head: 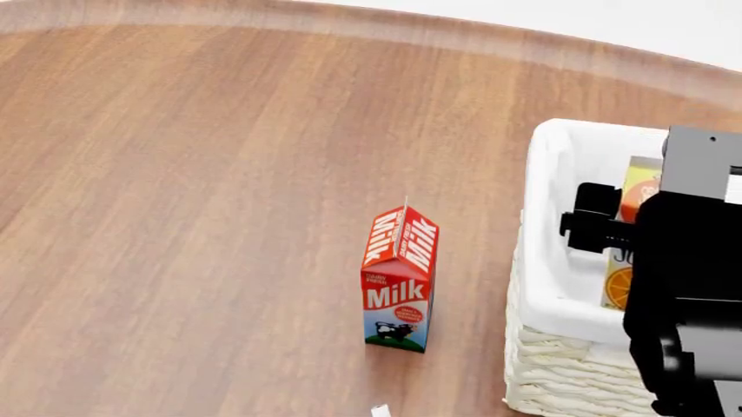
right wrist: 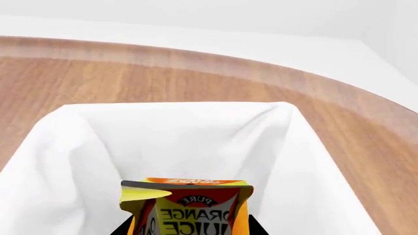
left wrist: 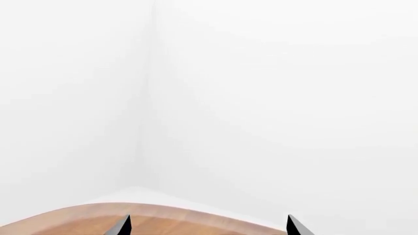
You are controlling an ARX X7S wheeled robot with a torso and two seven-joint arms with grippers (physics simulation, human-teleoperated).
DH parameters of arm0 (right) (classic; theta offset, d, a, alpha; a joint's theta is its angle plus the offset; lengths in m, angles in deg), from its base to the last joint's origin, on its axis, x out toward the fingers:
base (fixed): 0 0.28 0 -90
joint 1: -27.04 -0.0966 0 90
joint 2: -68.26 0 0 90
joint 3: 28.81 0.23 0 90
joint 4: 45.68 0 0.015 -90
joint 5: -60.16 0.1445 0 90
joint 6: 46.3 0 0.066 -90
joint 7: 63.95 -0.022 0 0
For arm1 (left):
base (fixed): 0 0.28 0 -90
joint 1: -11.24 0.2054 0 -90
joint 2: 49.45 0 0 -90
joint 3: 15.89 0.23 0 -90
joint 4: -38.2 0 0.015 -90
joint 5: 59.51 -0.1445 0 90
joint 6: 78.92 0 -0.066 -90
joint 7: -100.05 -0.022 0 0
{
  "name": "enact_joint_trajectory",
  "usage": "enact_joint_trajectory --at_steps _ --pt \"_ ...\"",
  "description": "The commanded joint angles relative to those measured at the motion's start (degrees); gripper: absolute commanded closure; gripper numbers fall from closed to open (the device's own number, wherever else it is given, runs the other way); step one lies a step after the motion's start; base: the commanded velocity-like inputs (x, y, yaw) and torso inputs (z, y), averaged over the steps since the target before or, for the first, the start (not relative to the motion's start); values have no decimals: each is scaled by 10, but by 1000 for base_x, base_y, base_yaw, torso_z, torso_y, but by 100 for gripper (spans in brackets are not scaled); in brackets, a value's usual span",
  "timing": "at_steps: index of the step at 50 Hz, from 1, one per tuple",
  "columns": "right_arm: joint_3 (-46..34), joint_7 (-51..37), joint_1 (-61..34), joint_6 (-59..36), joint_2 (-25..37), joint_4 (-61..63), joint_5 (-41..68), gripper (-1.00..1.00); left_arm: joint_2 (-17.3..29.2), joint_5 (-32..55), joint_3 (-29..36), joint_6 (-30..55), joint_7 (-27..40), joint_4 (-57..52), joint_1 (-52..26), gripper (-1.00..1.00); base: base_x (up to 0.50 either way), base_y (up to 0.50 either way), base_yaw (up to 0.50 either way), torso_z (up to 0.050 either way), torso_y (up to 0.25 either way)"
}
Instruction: Pick up the orange juice, and put it in the basket.
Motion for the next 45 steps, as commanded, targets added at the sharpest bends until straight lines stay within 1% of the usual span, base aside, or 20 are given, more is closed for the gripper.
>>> enact_joint_trajectory --at_steps 1,7,26,27,45 --pt "-1 14 -14 15 -9 -23 -25 100 -2 -1 2 -1 -1 4 -1 -100 0 0 0 0 0" --pt "-1 23 -21 30 -17 -50 -29 100 -3 -2 3 -1 -2 6 -2 -100 0 0 0 0 2" --pt "-4 34 -20 36 -22 -64 -32 100 -5 -4 7 -3 -5 12 -2 -100 0 0 0 0 1" --pt "-4 35 -20 36 -22 -64 -32 -100 -4 -3 7 -1 -4 11 -2 -100 0 0 0 0 0" --pt "-1 33 -11 28 -16 -50 -26 -100 -2 -1 5 -1 -3 6 -3 -100 0 0 0 0 0"
